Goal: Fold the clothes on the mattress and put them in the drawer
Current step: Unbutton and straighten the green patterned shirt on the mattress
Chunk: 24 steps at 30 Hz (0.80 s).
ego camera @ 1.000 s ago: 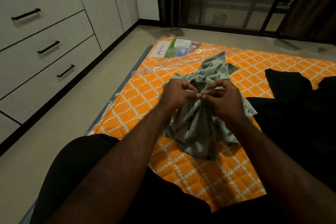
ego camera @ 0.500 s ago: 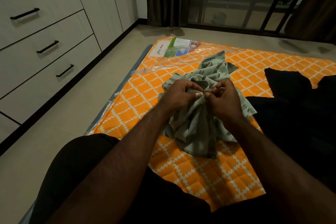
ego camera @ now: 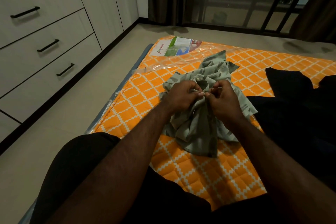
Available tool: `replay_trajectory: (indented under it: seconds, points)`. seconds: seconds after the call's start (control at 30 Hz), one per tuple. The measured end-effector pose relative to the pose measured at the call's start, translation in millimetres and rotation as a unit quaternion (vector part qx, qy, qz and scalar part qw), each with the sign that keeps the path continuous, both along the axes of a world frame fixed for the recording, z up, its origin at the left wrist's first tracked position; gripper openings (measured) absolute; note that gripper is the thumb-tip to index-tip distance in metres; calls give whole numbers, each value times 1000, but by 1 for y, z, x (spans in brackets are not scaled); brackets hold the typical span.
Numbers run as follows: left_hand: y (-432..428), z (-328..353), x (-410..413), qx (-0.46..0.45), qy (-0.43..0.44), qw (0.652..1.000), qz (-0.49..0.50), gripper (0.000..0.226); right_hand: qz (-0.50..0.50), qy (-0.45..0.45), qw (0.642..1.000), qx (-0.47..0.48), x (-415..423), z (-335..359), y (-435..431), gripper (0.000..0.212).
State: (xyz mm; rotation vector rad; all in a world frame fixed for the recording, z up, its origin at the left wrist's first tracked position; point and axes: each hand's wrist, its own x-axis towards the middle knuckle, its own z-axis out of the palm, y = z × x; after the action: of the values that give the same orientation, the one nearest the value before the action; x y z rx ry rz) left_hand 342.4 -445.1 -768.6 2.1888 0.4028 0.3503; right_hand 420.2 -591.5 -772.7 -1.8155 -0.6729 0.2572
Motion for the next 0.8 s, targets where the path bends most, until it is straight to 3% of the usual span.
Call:
replay_trajectory:
  seconds: [0.37,0.53,0.8]
  points:
    - [3,-7,-1,34,-53,998,19,7,10,-13,1000,-1,4,4,-3,25]
    - [4,-11,-2,20,-85,996,13,8,3,-5,1000,5,5,3,-3,27]
    - [4,-13,-1,-23,-65,997,34,10,-4,-24,1000,19,3,-1,-3,28]
